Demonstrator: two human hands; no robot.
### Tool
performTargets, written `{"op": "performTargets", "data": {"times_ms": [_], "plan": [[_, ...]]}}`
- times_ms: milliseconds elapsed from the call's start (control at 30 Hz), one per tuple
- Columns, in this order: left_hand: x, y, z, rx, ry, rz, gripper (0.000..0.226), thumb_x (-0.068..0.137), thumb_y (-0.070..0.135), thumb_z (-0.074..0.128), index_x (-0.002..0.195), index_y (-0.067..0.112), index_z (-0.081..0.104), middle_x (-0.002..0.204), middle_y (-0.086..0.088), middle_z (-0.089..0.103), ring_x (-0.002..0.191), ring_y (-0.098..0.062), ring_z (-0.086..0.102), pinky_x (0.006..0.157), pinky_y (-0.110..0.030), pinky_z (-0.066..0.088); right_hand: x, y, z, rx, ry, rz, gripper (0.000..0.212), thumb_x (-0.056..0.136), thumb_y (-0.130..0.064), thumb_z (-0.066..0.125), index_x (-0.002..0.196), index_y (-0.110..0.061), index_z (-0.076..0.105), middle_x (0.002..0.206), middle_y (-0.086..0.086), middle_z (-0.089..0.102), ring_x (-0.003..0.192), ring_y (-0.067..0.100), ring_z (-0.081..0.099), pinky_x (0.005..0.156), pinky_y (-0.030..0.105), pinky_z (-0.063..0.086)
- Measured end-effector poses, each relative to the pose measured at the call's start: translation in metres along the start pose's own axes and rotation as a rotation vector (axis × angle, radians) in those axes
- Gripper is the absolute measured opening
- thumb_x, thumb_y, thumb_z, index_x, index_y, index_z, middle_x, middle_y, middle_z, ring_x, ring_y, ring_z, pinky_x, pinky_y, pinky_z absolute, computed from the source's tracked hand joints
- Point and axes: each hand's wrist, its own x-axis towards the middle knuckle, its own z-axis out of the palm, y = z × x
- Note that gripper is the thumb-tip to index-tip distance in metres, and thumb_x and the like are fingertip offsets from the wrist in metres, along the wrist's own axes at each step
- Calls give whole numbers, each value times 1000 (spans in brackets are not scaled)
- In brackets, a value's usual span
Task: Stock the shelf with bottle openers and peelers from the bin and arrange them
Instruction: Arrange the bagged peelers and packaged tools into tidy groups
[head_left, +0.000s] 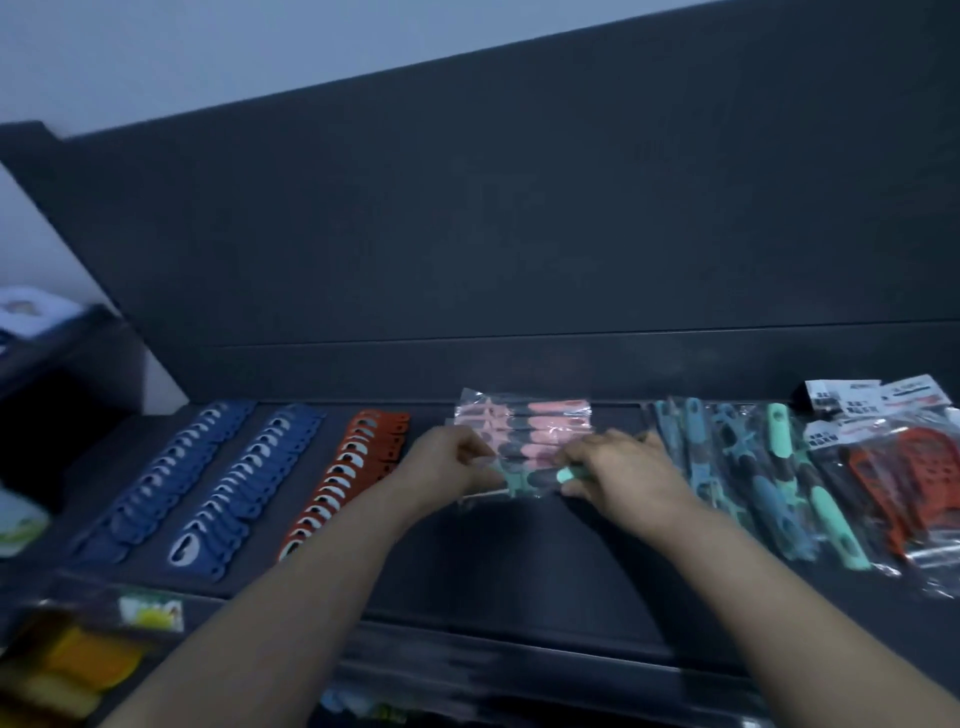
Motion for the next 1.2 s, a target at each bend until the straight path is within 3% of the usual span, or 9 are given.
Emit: {"op": "performTargets", "data": {"times_ms": [200,367,500,600,667,767,900,1000,1200], "plan": [[7,-44,-18,-13,86,16,26,73,11,81,81,27,62,84,0,66,81,-17,64,77,-29,52,-1,-29,30,-39,30,71,51,83,-46,61,131,-42,45,129,-19,53,124,8,42,83,33,25],[17,-53,-13,-46,76,80,25,78,8,74,99,16,63,79,7,63,77,-8,59,66,-9,43,-4,-40,40,-78,124,137,34,81,-41,64,115,-40,58,116,-18,58,114,11,47,74,32,21],[21,-61,-5,9,115,173,36,74,17,79,106,15,62,84,5,62,80,-13,60,75,-21,49,0,-47,51,-119,196,221,21,73,-31,75,92,-38,69,96,-15,65,94,16,56,70,31,22],[19,-65,-4,73,223,246,51,68,29,84,111,18,58,93,8,54,89,-12,55,77,-23,45,4,-50,55,-151,205,276,19,81,-28,68,99,-36,69,104,-12,65,101,19,55,72,33,24],[18,-67,-6,91,159,268,59,63,35,87,111,21,55,97,11,50,90,-8,53,78,-22,44,5,-52,55,-161,197,303,21,86,-28,62,105,-36,67,109,-12,63,106,19,53,76,34,28],[17,-70,-9,210,74,247,56,69,34,84,114,23,52,106,10,49,102,-11,55,85,-22,44,7,-56,54,-156,181,347,24,89,-29,58,111,-37,64,114,-12,61,111,18,50,82,35,30],[19,-64,-8,311,188,251,60,73,40,79,122,23,50,119,3,49,115,-17,46,96,-30,42,2,-57,48,-117,189,334,25,86,-40,61,111,-37,63,115,-14,58,113,16,48,80,34,30],[20,-47,-5,296,213,315,55,73,44,77,119,25,54,118,3,49,115,-18,44,96,-35,44,-13,-51,40,-88,245,345,23,83,-38,66,106,-34,67,107,-10,61,107,19,54,80,35,34],[24,25,37,201,44,386,28,79,37,74,104,28,63,111,8,57,108,-12,54,90,-30,45,-57,4,9,-158,300,548,20,88,-24,58,102,-33,69,101,-5,64,104,23,58,80,35,36]]}}
